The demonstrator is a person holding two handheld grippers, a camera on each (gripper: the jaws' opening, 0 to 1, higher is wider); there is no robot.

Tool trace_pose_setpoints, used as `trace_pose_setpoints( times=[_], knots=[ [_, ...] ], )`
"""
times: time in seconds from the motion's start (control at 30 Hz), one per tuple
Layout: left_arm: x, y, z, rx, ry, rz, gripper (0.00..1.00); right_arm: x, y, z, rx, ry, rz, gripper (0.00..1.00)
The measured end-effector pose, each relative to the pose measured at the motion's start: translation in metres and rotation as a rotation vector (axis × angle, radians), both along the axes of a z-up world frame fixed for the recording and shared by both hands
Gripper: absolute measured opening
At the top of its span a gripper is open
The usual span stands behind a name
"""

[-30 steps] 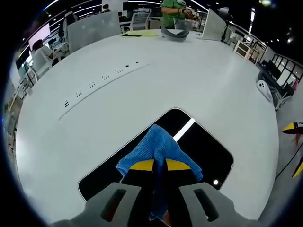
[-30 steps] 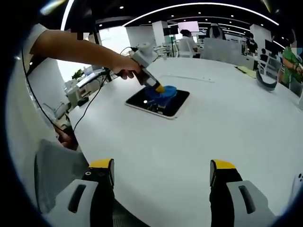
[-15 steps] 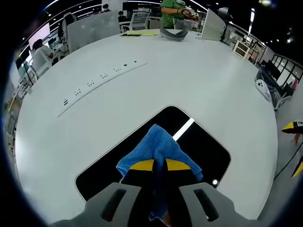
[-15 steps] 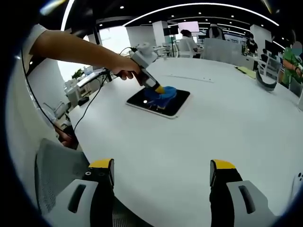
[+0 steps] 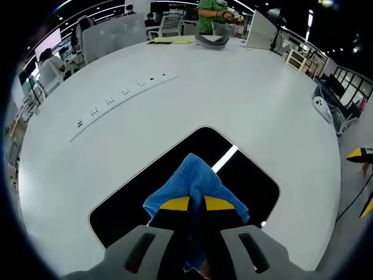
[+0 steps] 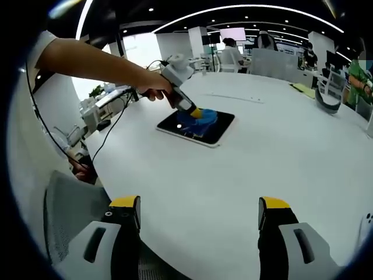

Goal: Wipe the mirror surface with the cleaning cloth until all visible marks leave the cleaned area.

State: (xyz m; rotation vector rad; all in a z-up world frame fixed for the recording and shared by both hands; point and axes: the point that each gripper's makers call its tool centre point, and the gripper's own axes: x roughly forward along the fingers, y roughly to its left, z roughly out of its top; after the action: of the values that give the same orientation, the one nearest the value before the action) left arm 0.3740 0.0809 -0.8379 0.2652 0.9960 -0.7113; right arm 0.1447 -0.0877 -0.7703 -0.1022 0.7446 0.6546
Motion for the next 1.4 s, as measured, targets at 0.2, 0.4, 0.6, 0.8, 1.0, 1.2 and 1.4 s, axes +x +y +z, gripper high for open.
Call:
trace_pose_setpoints(
  times=[0.2,0.4,0.6,0.8,1.0,1.2,1.4],
  knots=[
    [-0.003,0.0,0.0,0.001,-0.001,0.0,0.05,-0.003,0.0,0.001,0.001,0.0,0.0,0.82],
    [-0.008,-0.001,0.0,0.002,0.001,-0.003,0.05,-0.005,0.0,0.001,0.0,-0.002,0.001,0.82],
    [-0.011,-0.001,0.0,0.004,0.0,-0.005,0.05,-0.008,0.0,0.002,0.0,-0.004,0.001,0.82],
    [-0.013,-0.002,0.0,0.004,-0.002,-0.003,0.05,-0.011,-0.001,0.001,-0.002,-0.003,0.004,0.82],
    [-0.017,-0.003,0.0,0.005,0.0,-0.004,0.05,-0.013,-0.002,0.001,0.0,-0.001,0.006,0.82],
    [-0.02,-0.003,0.0,0.005,0.002,-0.006,0.05,-0.013,-0.001,0.002,0.0,-0.005,0.011,0.82],
    [-0.023,-0.003,0.0,0.002,0.002,-0.007,0.05,-0.013,0.0,0.003,-0.006,-0.006,0.026,0.82]
  ],
)
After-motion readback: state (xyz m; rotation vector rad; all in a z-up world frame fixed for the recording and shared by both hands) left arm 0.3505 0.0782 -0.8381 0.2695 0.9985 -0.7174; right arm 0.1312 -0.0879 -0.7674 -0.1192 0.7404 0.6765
